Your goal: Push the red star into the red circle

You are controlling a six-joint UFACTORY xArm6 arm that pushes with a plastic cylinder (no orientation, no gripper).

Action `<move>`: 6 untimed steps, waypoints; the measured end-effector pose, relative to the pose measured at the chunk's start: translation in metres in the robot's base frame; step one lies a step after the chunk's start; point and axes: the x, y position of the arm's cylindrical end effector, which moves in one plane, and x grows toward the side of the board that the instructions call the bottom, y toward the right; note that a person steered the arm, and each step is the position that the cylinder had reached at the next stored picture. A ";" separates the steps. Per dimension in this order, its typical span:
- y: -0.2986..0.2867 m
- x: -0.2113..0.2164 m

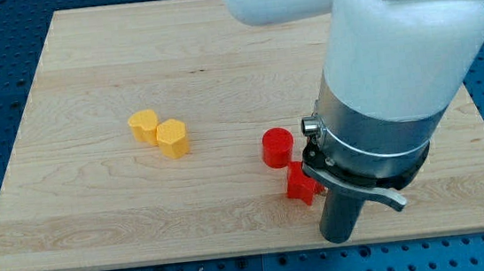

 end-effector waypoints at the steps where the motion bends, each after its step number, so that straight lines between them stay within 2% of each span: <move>1: 0.001 -0.001; 3: 0.000 -0.007; 6: 0.000 -0.052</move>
